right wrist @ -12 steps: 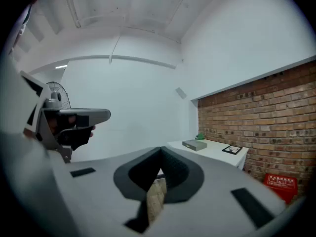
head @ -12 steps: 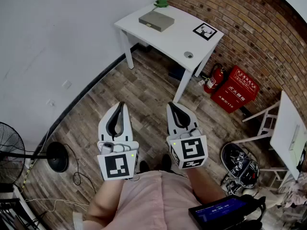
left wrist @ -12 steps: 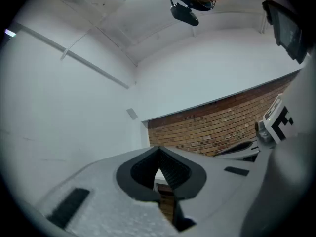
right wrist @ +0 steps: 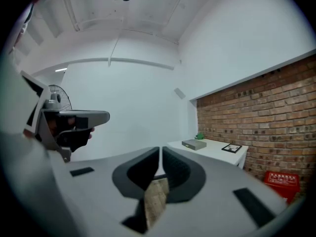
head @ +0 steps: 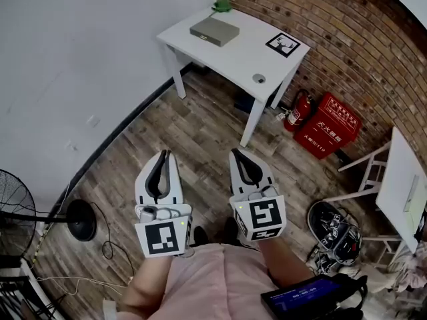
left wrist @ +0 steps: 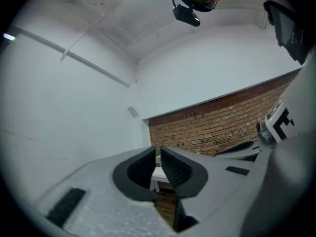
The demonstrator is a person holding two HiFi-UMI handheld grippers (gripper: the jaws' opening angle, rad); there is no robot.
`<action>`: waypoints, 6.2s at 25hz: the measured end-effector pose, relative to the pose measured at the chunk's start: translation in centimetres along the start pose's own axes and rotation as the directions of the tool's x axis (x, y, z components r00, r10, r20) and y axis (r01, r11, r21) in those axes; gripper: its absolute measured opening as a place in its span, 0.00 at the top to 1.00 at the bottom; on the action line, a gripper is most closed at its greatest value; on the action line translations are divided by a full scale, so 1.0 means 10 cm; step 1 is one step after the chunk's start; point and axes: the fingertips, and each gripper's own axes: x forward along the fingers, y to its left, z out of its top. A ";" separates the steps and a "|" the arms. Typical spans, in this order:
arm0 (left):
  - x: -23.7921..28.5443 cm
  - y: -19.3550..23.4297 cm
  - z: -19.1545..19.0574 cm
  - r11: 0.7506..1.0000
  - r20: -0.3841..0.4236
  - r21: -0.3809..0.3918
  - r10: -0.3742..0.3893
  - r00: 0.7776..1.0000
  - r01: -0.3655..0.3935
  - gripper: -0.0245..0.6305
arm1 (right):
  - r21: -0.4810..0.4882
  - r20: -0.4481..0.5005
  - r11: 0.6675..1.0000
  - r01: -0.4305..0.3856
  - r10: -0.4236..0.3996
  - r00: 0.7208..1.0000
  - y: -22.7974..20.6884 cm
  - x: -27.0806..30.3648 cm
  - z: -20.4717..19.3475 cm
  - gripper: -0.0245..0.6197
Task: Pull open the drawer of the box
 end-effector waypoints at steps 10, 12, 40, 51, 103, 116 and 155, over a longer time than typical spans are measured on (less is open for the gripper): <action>0.19 -0.33 0.05 0.998 -0.003 0.017 0.055 0.998 -0.055 0.77 | -0.012 0.009 0.998 -0.062 0.062 0.998 -0.41 0.04 0.02 0.73; 0.21 -0.37 0.04 0.998 -0.006 0.017 0.066 0.998 -0.066 0.77 | -0.017 0.010 0.997 -0.070 0.070 0.998 -0.46 0.06 0.01 0.73; 2.25 1.39 -0.56 0.999 -0.026 -0.017 0.043 0.999 -0.044 0.73 | -0.001 -0.037 1.000 -0.006 0.006 0.999 -0.64 2.74 0.10 0.75; 2.87 1.77 -0.69 0.999 -0.015 -0.028 -0.023 1.000 0.023 0.73 | -0.007 -0.029 0.999 0.042 -0.042 0.999 -0.69 3.41 0.20 0.77; 7.35 2.09 -1.39 0.896 -0.057 -0.037 -0.445 0.894 0.443 0.73 | 0.143 -0.113 0.928 0.344 -0.330 0.937 -3.02 6.92 0.21 0.77; 7.91 1.94 -1.83 0.731 -0.124 -0.048 -0.680 0.723 0.680 0.72 | 0.287 -0.291 0.787 0.546 -0.472 0.833 -3.01 7.03 -0.45 0.77; 8.20 2.04 -2.67 0.697 -0.220 -0.089 -0.711 0.668 0.712 0.70 | 0.877 -0.409 0.216 0.430 -0.137 0.902 -2.90 7.32 -1.82 0.81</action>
